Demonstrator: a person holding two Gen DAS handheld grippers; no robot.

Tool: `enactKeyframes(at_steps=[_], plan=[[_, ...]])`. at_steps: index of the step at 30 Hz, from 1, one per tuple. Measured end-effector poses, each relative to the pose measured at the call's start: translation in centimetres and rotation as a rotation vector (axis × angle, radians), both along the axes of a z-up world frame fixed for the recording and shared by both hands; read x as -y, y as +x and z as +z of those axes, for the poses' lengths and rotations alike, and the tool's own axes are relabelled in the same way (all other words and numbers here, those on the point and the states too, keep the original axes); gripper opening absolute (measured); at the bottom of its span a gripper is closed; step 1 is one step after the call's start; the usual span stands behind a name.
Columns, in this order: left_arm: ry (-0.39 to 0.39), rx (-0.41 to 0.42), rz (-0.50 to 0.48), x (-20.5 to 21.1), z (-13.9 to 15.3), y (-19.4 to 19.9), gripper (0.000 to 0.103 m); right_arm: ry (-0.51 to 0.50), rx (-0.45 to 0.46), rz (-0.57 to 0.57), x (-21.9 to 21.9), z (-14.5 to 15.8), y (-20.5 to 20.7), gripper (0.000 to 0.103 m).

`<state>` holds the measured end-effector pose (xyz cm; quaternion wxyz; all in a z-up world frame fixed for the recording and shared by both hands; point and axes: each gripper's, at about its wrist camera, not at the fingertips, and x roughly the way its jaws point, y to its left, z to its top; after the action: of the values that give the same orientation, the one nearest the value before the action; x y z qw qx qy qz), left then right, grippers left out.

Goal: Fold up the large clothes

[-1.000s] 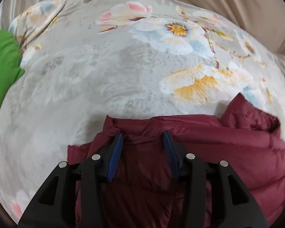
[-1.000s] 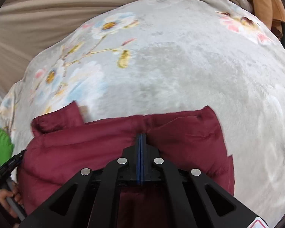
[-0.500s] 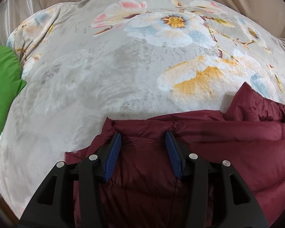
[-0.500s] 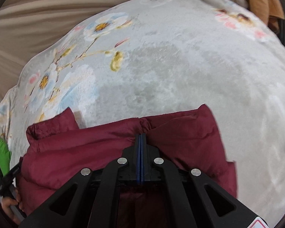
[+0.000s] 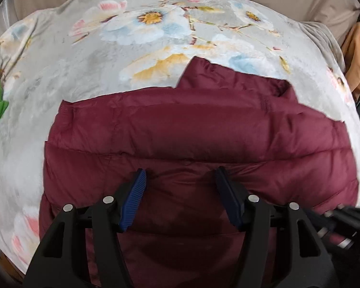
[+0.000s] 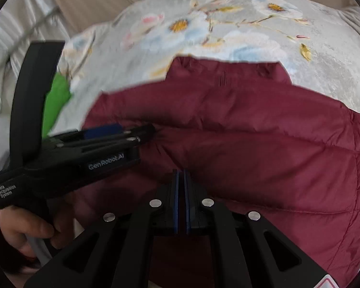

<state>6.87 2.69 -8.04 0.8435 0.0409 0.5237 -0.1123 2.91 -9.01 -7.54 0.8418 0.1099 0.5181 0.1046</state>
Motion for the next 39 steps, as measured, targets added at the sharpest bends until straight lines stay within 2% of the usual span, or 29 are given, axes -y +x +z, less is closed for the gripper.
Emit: enactKeyframes(at_steps=[2,3,6,8,9,11,13,15,17,18,20,24,25,28,30,31,35,37,39], plan=[[0.011,0.010,0.049,-1.8,-0.1,0.5,0.059,-0.016,0.001,-0.103,3.4,-0.4,-0.7,0.000],[0.003,0.008,0.083,-3.2,-0.3,1.2,0.059,-0.026,-0.001,-0.199,6.6,-0.6,-1.4,0.000],[0.054,0.025,0.148,-5.5,-0.8,2.6,0.059,-0.032,-0.026,-0.451,14.8,-1.3,-3.6,0.000],[0.043,0.027,0.189,-6.9,-0.3,3.8,0.059,-0.021,-0.024,-0.557,18.2,-0.5,-4.7,0.000],[0.030,0.035,0.203,-7.5,0.2,4.1,0.058,-0.052,-0.002,-0.593,19.3,0.6,-5.1,0.002],[-0.005,0.060,0.251,-8.8,1.1,5.0,0.060,-0.081,0.041,-0.605,19.7,2.1,-4.9,0.015],[-0.081,0.059,0.299,-10.4,1.4,6.1,0.073,-0.079,0.052,-0.590,20.1,2.3,-3.8,0.018],[-0.131,0.036,0.352,-12.1,1.3,7.1,0.073,-0.085,0.043,-0.601,20.2,2.0,-2.4,0.021],[-0.183,0.031,0.431,-14.5,1.9,7.9,0.073,-0.022,0.042,-0.600,20.0,2.3,-1.5,0.022],[-0.216,0.045,0.456,-15.7,2.5,7.8,0.073,-0.002,0.057,-0.575,19.2,2.9,-1.2,0.022],[-0.216,0.053,0.471,-16.8,3.2,7.4,0.073,0.011,0.080,-0.478,16.7,3.8,0.3,0.022],[-0.153,0.000,0.409,-16.7,2.9,5.2,0.073,0.079,0.080,-0.149,6.8,4.2,4.8,0.024],[-0.151,-0.023,0.397,-16.6,2.5,4.6,0.073,0.097,0.082,-0.083,4.5,4.1,5.9,0.026],[-0.125,-0.088,0.391,-16.4,0.8,2.4,0.073,0.127,0.080,0.104,-3.1,3.5,9.0,0.044],[-0.100,-0.128,0.399,-16.7,-0.6,1.4,0.074,0.113,0.069,0.205,-7.9,2.5,10.6,0.048],[-0.112,-0.152,0.405,-17.1,-1.5,1.0,0.074,0.104,0.058,0.238,-9.6,2.0,11.3,0.049],[-0.156,-0.164,0.433,-18.2,-3.0,0.8,0.074,0.056,-0.012,0.334,-15.0,-1.5,14.1,0.050],[-0.137,-0.152,0.416,-18.1,-3.3,1.1,0.074,-0.039,-0.018,0.368,-16.8,-3.5,15.0,0.039],[-0.105,-0.132,0.384,-17.7,-3.4,1.6,0.074,-0.051,-0.013,0.336,-16.9,-4.6,16.1,0.030]])
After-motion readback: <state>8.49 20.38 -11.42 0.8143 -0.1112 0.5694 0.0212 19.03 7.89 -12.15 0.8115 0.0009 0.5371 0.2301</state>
